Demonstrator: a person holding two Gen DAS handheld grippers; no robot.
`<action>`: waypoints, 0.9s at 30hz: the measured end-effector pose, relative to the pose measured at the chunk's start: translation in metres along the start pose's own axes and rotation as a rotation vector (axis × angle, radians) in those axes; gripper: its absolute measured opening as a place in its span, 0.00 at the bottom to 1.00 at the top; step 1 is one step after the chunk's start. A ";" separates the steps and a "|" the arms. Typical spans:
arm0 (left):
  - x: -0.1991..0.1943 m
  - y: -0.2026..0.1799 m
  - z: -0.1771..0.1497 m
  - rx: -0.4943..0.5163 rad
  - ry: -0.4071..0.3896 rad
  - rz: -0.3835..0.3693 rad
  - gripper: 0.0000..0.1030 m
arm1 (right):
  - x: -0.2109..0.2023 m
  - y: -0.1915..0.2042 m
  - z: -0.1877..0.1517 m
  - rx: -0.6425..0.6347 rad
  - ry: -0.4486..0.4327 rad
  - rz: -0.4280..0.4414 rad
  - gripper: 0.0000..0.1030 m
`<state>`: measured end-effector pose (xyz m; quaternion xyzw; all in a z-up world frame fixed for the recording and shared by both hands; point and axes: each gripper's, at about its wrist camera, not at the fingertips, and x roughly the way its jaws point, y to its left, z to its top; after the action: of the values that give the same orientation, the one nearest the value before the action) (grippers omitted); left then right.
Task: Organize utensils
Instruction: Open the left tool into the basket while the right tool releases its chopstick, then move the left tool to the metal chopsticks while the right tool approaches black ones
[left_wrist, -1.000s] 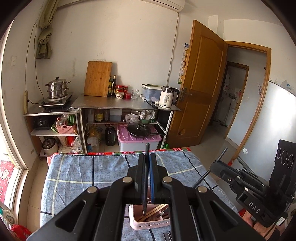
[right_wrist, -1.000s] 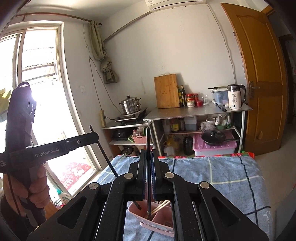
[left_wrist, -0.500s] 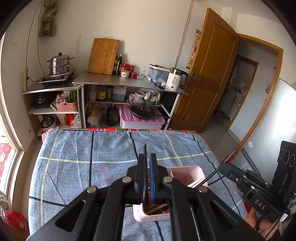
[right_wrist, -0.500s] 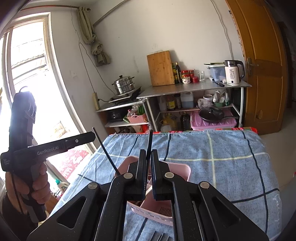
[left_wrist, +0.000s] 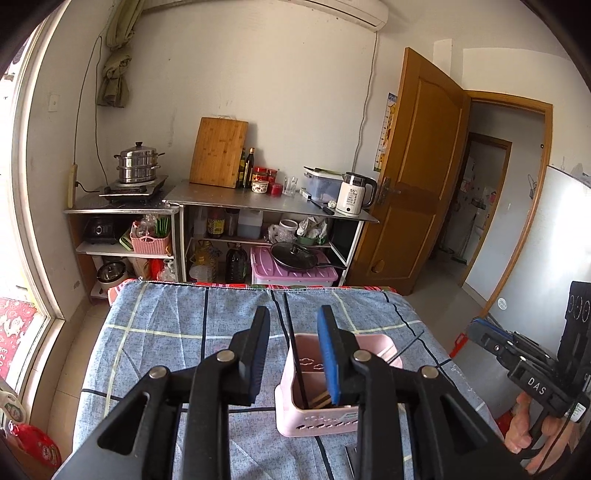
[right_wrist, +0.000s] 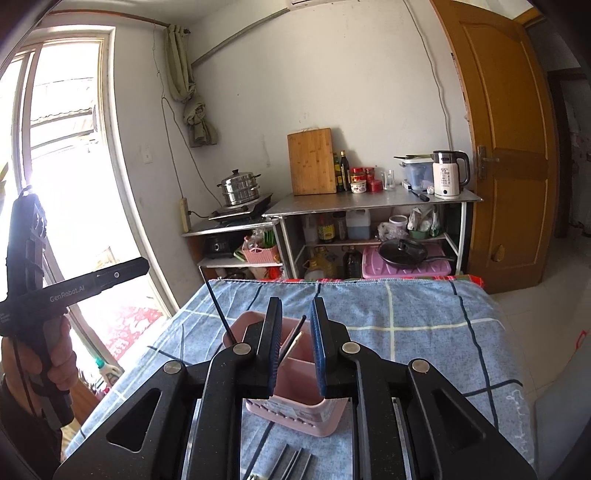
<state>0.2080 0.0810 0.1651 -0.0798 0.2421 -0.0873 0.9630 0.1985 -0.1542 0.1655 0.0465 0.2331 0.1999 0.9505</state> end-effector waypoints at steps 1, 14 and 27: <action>-0.006 -0.002 -0.005 0.003 -0.004 -0.003 0.27 | -0.007 0.000 -0.004 -0.003 -0.005 0.000 0.15; -0.031 -0.031 -0.099 0.049 0.077 -0.063 0.28 | -0.049 0.007 -0.080 -0.009 0.076 0.013 0.15; -0.005 -0.035 -0.159 0.007 0.216 -0.099 0.28 | -0.039 -0.007 -0.128 0.057 0.180 0.008 0.15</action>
<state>0.1228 0.0306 0.0361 -0.0785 0.3400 -0.1438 0.9260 0.1104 -0.1766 0.0673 0.0563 0.3229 0.2005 0.9232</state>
